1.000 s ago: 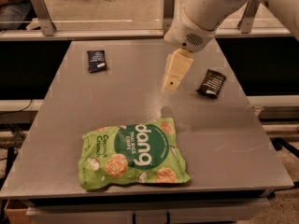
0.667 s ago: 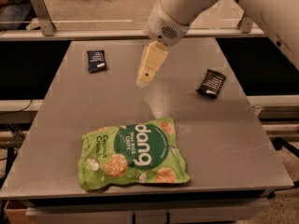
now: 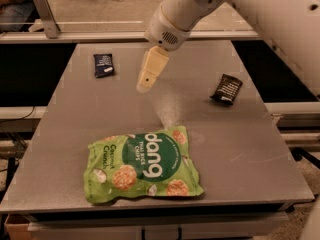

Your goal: Move rxbar blueberry near rxbar chocolate

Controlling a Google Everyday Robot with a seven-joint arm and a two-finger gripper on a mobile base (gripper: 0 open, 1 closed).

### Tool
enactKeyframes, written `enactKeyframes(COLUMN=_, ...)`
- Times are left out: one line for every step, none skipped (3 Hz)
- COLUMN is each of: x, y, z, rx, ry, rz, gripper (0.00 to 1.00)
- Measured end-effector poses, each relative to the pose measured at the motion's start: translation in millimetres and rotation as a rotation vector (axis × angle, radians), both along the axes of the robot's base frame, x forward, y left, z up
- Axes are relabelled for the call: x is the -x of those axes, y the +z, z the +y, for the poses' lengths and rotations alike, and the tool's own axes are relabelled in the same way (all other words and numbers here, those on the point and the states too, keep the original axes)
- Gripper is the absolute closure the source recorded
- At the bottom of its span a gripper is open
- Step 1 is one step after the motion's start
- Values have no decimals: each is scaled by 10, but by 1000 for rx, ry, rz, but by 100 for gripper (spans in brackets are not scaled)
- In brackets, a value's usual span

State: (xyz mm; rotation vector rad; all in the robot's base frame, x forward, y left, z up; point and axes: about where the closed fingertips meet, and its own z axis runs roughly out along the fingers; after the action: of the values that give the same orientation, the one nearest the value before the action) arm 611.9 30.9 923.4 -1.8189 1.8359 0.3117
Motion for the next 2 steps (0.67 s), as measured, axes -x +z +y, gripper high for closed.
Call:
enactKeyframes(x=-258, y=-197, z=264, rx=-35, ry=-39, rz=4, gripper=0)
enactKeyframes(x=-515, y=-328, z=489, rx=-69, ry=-111, rz=-6, gripper=0)
